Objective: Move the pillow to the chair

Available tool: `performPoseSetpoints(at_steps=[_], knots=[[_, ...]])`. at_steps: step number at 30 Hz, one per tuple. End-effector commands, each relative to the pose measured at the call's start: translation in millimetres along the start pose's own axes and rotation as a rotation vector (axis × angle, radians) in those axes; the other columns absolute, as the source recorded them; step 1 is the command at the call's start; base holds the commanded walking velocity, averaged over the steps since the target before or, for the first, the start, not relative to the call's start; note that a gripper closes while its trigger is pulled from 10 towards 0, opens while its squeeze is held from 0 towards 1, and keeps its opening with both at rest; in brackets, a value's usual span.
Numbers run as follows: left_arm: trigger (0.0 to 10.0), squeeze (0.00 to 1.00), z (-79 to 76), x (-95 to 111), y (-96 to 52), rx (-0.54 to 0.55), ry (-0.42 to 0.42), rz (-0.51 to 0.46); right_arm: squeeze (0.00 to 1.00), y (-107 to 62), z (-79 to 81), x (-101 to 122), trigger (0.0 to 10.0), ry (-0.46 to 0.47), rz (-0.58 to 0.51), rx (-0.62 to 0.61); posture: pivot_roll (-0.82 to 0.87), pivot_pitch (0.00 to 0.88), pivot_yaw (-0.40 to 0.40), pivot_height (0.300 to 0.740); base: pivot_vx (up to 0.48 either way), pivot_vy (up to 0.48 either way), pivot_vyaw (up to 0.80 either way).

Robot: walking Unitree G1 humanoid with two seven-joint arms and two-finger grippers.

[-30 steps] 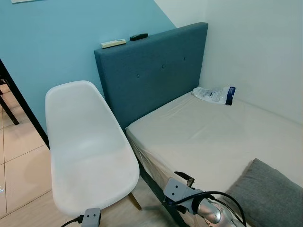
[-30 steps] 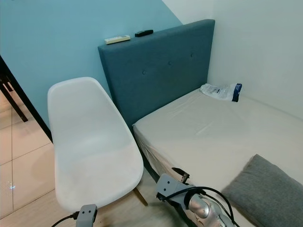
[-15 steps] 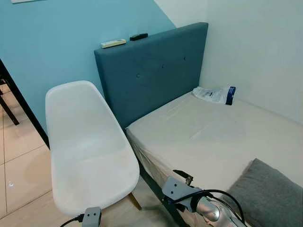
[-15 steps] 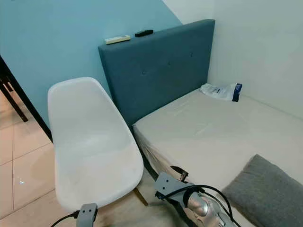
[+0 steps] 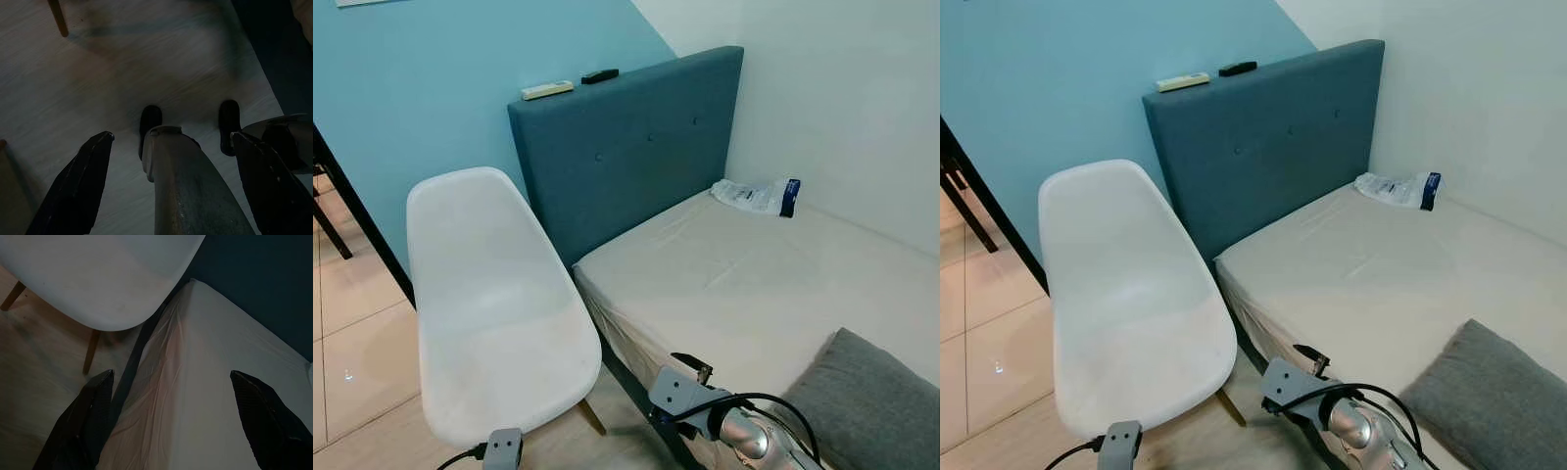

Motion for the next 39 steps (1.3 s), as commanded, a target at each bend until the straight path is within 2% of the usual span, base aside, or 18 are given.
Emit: performPoseSetpoints(at_steps=[1,39], knots=[[10.0,0.0,2.3,1.1,-0.2,0.002,0.015,0.003,0.0,0.0,3.6,1.1,10.0,0.0,-0.01,0.008,-0.13,0.0,0.04,0.74,0.0,0.0,0.0],[10.0,0.0,7.3,-1.6,-1.5,0.008,0.015,0.009,0.0,0.2,7.2,7.9,10.0,-0.004,-0.028,0.007,-0.12,0.008,0.051,0.74,0.0,0.0,0.0]])
Point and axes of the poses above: a point about 5 cm out from each wrist's last joint towards the gripper, its own y axis pointing out of the wrist towards the gripper, its own x axis along the axis of the wrist's last joint, z = x × y, the point moved 2 cm from there along y, pointing out of the wrist towards the gripper, and after that the axes turned 2 degrees about -y, right-handed, at the moved point
